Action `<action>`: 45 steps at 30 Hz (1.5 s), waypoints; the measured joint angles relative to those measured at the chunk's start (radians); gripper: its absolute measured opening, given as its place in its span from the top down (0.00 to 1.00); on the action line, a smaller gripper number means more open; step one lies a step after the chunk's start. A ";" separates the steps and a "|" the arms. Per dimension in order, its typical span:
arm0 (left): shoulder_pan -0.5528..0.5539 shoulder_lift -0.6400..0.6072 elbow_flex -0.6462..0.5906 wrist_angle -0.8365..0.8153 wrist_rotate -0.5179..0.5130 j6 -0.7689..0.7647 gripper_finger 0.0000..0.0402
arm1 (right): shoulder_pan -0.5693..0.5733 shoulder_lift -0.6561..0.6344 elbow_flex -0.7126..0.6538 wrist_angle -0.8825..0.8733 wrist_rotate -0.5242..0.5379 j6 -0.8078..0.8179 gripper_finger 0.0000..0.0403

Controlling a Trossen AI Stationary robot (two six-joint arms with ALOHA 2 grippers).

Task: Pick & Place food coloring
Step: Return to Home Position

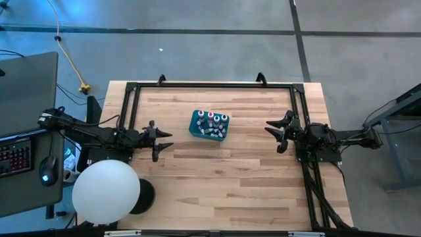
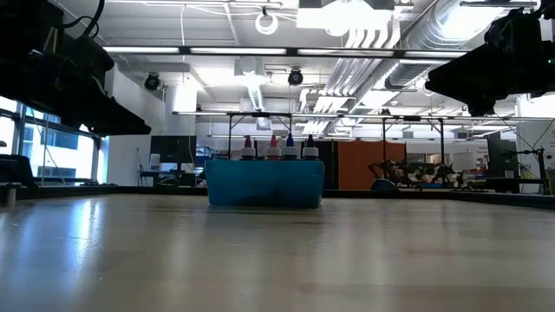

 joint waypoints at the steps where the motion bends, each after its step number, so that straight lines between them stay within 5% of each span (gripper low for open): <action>1: 0.000 0.000 0.000 0.000 0.000 0.000 0.53 | 0.000 0.000 0.000 0.000 0.000 0.000 0.66; 45: 0.000 0.000 0.000 0.000 0.000 0.000 0.53 | 0.000 0.000 0.000 0.000 0.000 0.000 0.66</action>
